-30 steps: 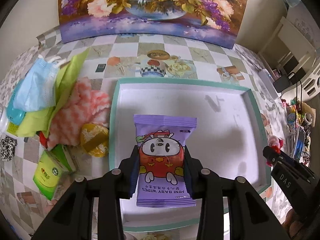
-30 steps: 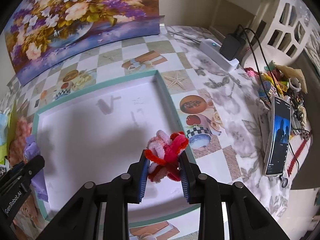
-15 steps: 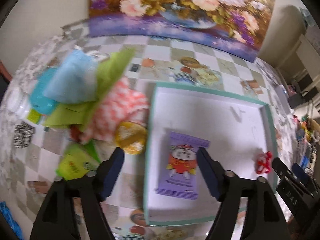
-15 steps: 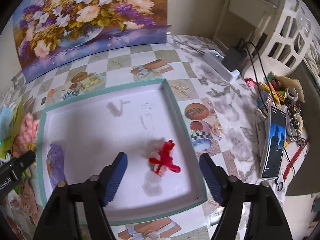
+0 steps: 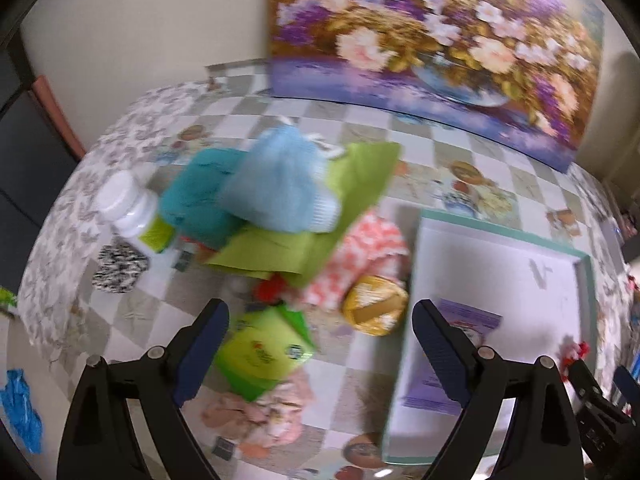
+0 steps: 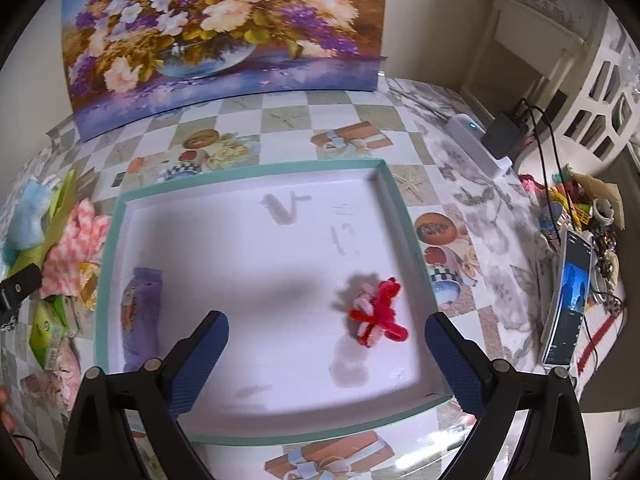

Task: Organize soft objects
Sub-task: 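Move the left gripper toward the leopard scrunchie beside the pill bottle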

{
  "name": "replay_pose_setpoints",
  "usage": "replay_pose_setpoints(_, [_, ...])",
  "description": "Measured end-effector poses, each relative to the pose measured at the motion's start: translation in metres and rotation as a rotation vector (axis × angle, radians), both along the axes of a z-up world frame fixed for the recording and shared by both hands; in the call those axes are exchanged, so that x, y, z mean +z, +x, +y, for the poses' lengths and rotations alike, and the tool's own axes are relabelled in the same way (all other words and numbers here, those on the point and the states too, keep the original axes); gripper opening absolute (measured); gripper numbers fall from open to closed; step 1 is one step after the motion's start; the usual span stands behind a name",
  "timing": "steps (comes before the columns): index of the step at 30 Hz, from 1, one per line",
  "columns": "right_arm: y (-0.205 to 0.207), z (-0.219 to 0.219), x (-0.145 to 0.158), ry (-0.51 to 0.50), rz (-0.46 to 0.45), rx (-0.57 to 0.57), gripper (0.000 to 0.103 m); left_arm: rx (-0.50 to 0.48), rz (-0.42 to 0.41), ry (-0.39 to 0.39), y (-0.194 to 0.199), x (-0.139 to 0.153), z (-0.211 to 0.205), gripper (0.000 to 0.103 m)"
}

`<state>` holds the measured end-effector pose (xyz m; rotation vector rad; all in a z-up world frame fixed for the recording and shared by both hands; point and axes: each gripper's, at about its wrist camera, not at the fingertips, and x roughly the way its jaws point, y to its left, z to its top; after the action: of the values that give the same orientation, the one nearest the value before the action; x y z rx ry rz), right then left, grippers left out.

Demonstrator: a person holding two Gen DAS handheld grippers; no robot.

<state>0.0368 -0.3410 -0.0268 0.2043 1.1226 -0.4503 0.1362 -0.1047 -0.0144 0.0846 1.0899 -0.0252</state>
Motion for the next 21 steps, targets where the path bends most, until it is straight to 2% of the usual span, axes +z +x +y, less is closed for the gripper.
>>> replay_pose_setpoints(3, [0.000, 0.003, 0.005, -0.006, -0.018, -0.006, 0.100, 0.032, -0.006, 0.004, 0.003, 0.001, 0.012, 0.093])
replay_pose_setpoints(7, [0.002, 0.012, 0.017, -0.088, -0.045, -0.020, 0.100, 0.066, -0.005, -0.010, 0.006, 0.003, 0.026, 0.093])
replay_pose_setpoints(13, [0.002, 0.020, 0.028, -0.035, -0.118, -0.008, 0.100, 0.118, -0.032, -0.031, 0.010, 0.012, 0.048, 0.093])
replay_pose_setpoints(17, [0.005, 0.037, 0.034, -0.085, -0.136, 0.035, 0.100, 0.139, -0.089, -0.006, 0.009, 0.025, 0.061, 0.093])
replay_pose_setpoints(21, [0.010, 0.057, 0.039, -0.075, -0.167, 0.104, 0.100, 0.149, -0.118, 0.028, 0.009, 0.034, 0.073, 0.093])
